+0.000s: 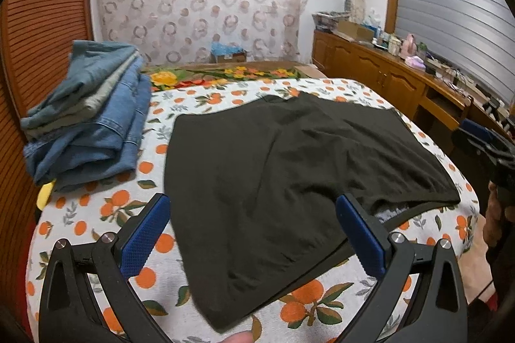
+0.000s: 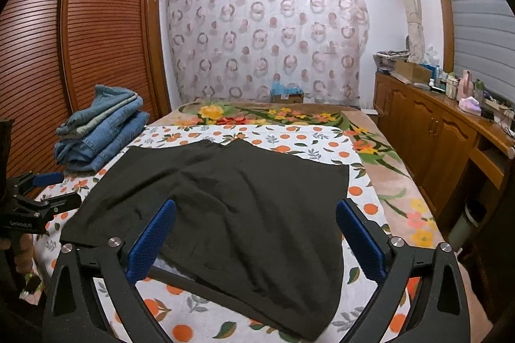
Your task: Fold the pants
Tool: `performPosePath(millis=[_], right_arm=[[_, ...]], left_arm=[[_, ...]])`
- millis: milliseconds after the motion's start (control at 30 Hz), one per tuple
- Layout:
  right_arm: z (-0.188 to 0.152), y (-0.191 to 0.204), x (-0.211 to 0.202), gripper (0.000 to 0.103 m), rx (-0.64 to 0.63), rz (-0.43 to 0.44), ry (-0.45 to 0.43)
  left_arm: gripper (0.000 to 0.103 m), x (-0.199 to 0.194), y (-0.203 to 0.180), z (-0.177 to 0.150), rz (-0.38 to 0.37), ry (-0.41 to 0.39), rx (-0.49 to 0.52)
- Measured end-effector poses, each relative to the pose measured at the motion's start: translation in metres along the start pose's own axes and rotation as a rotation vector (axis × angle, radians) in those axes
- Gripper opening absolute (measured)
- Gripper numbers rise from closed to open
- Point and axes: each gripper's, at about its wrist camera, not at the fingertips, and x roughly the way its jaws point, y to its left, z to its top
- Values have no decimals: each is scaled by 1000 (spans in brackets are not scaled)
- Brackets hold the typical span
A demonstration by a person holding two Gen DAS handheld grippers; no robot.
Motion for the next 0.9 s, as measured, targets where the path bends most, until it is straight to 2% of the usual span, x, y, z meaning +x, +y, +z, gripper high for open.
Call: performPosePath(millis=[167, 367, 433, 533, 700, 900], right_arm=[[8, -12, 11, 91, -20, 8, 29], [25, -35, 34, 67, -40, 10, 87], [32, -47, 46, 55, -32, 8, 125], [40, -64, 66, 43, -19, -4, 181], [52, -89, 102, 39, 35, -32, 284], [61, -88, 118, 32, 25, -65, 395]], left_arm=[[103, 9, -4, 0, -45, 27, 22], [103, 23, -2, 7, -54, 59, 32], [103, 27, 3, 8, -43, 69, 22], [103, 31, 11, 7, -24, 81, 16], [103, 37, 20, 5, -5, 108, 17], [103, 46, 26, 0, 4, 145, 20]])
